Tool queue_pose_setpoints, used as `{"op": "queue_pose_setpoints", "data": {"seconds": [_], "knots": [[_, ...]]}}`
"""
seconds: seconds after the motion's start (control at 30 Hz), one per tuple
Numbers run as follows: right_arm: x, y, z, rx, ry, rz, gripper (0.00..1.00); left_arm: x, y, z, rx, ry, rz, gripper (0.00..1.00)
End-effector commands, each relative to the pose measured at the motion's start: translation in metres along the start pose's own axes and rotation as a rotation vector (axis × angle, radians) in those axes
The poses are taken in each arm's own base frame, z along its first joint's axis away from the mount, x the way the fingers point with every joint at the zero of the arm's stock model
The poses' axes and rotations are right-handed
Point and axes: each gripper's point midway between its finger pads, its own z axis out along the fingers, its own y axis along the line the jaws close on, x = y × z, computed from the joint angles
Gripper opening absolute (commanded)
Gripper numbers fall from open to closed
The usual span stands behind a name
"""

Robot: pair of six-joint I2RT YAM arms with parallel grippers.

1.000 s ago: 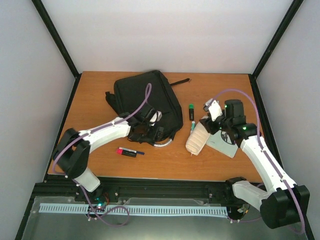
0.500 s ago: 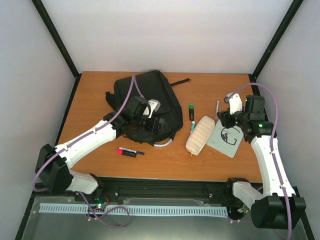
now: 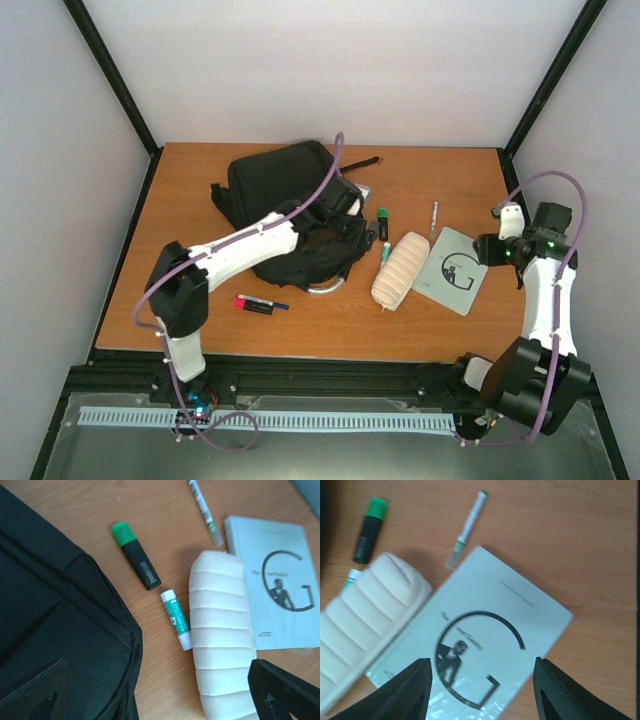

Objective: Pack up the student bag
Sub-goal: Adjust the book at the center of the board.

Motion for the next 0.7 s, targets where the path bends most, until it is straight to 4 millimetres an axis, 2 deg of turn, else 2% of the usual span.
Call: {"op": "queue_pose_setpoints", "data": {"seconds": [0.0, 0.07, 0.17, 0.27, 0.33, 0.4, 0.47, 0.57, 0.63, 0.67], "knots": [[0.022, -0.022, 0.004, 0.009, 0.048, 0.037, 0.56, -0.011, -0.012, 0.016, -0.027, -0.022, 0.019, 1.0], [0.03, -0.032, 0.005, 0.024, 0.063, 0.055, 0.56, -0.019, -0.015, 0.026, -0.023, -0.037, 0.001, 1.0], [0.041, -0.035, 0.008, 0.028, 0.076, 0.051, 0.56, -0.035, -0.029, 0.035, 0.039, -0.08, -0.019, 1.0], [0.055, -0.032, 0.013, 0.025, 0.101, 0.035, 0.56, -0.032, -0.051, 0.048, 0.154, -0.045, -0.046, 0.99], [0.066, -0.029, 0.015, 0.021, 0.122, 0.033, 0.56, -0.025, -0.069, 0.054, 0.214, -0.035, -0.047, 0.91], [0.073, -0.024, 0.016, 0.007, 0.132, 0.021, 0.56, -0.02, -0.082, 0.054, 0.174, -0.047, -0.006, 0.87], [0.078, -0.022, 0.017, 0.01, 0.132, 0.013, 0.56, -0.015, -0.09, 0.046, 0.058, -0.071, 0.073, 0.86], [0.083, -0.021, 0.02, 0.007, 0.141, 0.014, 0.57, -0.02, -0.108, 0.017, -0.086, -0.194, 0.215, 0.87], [0.086, -0.022, 0.023, 0.002, 0.154, 0.022, 0.57, -0.028, -0.115, -0.005, -0.127, -0.294, 0.251, 0.98], [0.089, -0.024, 0.025, 0.005, 0.164, 0.028, 0.57, -0.035, -0.111, -0.014, -0.137, -0.343, 0.177, 1.0]]}}
